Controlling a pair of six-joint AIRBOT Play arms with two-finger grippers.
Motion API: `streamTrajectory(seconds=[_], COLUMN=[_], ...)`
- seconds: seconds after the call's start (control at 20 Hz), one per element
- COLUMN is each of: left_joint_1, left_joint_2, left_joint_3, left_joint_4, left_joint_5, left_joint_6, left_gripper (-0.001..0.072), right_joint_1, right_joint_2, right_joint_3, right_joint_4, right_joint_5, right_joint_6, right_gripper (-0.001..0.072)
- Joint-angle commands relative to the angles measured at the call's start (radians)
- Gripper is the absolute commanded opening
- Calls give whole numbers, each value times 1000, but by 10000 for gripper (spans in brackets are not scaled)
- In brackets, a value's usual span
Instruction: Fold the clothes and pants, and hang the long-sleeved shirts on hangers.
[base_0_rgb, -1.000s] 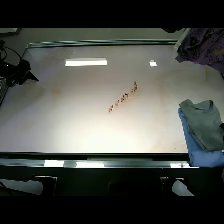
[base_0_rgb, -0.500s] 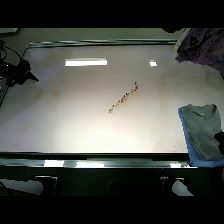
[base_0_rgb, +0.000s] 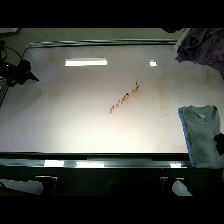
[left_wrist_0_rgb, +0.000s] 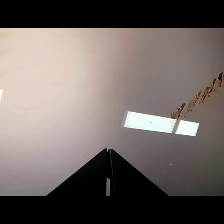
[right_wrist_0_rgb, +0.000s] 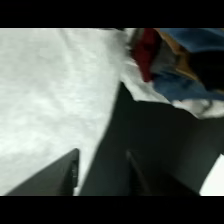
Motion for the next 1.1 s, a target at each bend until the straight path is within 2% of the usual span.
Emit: streamTrajectory(seconds=[0.0,0.05,0.15,0.3,0.45,0.65,0.8,1.05], left_joint_1=[-13,-21,-41,-87,-130,-195,-200,-199], left_joint_2=[3,13,49,133,274,514,627,644], left_joint_3=[0,0,0,-38,-241,-657,-811,-824], left_joint_4=[8,34,153,284,283,283,284,287], left_joint_5=[1,2,8,77,215,311,340,319], left_joint_6=[13,24,69,146,159,247,263,256], left_gripper=[17,16,15,15,15,16,17,19], right_joint_1=[3,7,74,326,639,949,1026,1023], right_joint_2=[77,115,171,187,187,187,187,190], right_joint_3=[6,6,6,6,6,6,6,6], right_joint_4=[192,307,442,482,481,458,450,367], right_joint_5=[206,308,465,519,586,636,619,610], right_joint_6=[-148,-202,-290,-383,-412,-422,-421,-421], right_gripper=[211,117,77,37,37,37,39,38])
